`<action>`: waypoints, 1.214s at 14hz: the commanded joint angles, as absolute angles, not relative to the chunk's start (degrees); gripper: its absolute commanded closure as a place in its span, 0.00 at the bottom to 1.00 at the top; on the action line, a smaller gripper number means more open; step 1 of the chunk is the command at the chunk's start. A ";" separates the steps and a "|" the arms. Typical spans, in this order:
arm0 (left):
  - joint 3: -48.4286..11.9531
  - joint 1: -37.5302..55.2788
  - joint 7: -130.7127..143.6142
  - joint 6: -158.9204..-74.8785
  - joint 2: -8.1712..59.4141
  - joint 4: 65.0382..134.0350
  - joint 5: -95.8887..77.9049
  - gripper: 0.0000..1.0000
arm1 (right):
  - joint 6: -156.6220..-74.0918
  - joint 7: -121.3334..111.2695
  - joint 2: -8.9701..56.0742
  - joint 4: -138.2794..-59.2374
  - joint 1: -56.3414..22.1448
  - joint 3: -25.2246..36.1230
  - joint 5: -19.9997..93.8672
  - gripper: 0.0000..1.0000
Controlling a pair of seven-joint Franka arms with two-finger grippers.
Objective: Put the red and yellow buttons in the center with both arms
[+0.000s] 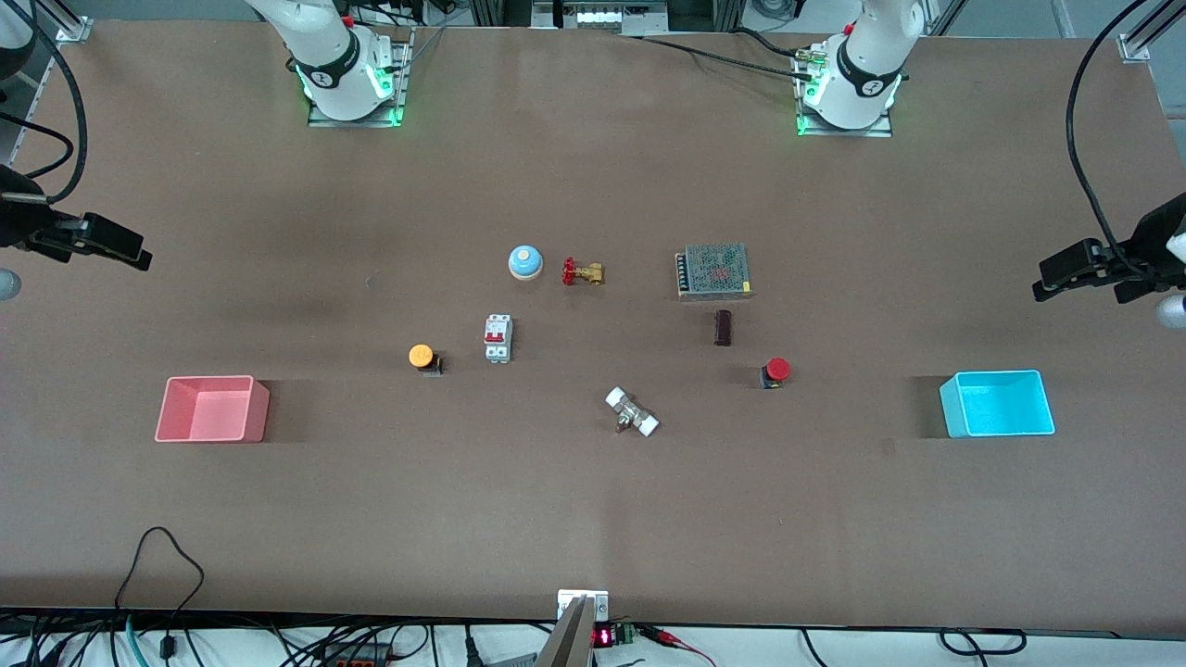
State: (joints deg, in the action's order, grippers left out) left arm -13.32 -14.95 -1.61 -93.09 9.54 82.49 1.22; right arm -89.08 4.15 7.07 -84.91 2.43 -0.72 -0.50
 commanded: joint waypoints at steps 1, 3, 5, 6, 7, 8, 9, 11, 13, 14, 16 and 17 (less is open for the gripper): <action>-13.89 -15.21 -2.64 -92.46 7.39 82.88 2.81 0.00 | -89.74 3.52 3.61 -87.80 3.52 -2.02 -1.14 0.00; -13.89 -15.21 -2.37 -92.46 7.12 82.79 2.46 0.00 | -89.65 3.25 3.34 -87.63 3.34 -2.02 -1.32 0.00; -13.89 -15.21 -2.11 -92.46 6.77 82.88 1.85 0.00 | -88.34 0.19 3.34 -87.54 3.51 -2.02 -1.14 0.00; -13.89 -15.21 -2.02 -92.46 6.59 82.97 1.76 0.00 | -87.46 -1.30 3.25 -87.28 3.43 -2.02 -1.14 0.00; -13.89 -15.21 -1.93 -92.46 6.50 82.97 1.76 0.00 | -87.45 -1.23 3.34 -87.28 3.43 -2.02 -0.36 0.00; -13.89 -15.21 -1.93 -92.46 6.50 83.14 1.76 0.00 | -87.71 -0.53 3.34 -87.28 3.43 -2.11 -0.09 0.00; -13.89 -15.21 -1.93 -92.46 6.42 83.14 1.76 0.00 | -87.63 -0.27 3.34 -87.28 3.43 -2.11 0.17 0.00; -13.89 -15.21 -1.93 -92.46 6.50 83.14 1.76 0.00 | -87.54 -0.35 3.34 -87.28 3.51 -1.93 0.53 0.00; -13.89 -15.21 -1.93 -92.37 6.50 83.14 1.76 0.00 | -87.36 -0.44 3.25 -87.28 3.52 -2.02 0.18 0.00; -13.89 -15.21 -1.93 -92.37 6.42 83.23 1.76 0.00 | -87.36 -0.44 3.25 -87.28 3.43 -2.02 0.09 0.00; -13.89 -15.21 -1.93 -92.37 6.50 83.23 1.76 0.00 | -87.36 -0.44 3.25 -87.28 3.43 -2.02 -0.09 0.00; -13.89 -15.21 -1.93 -92.37 6.50 83.23 1.76 0.00 | -87.36 -0.44 3.16 -87.28 3.43 -2.02 -0.09 0.00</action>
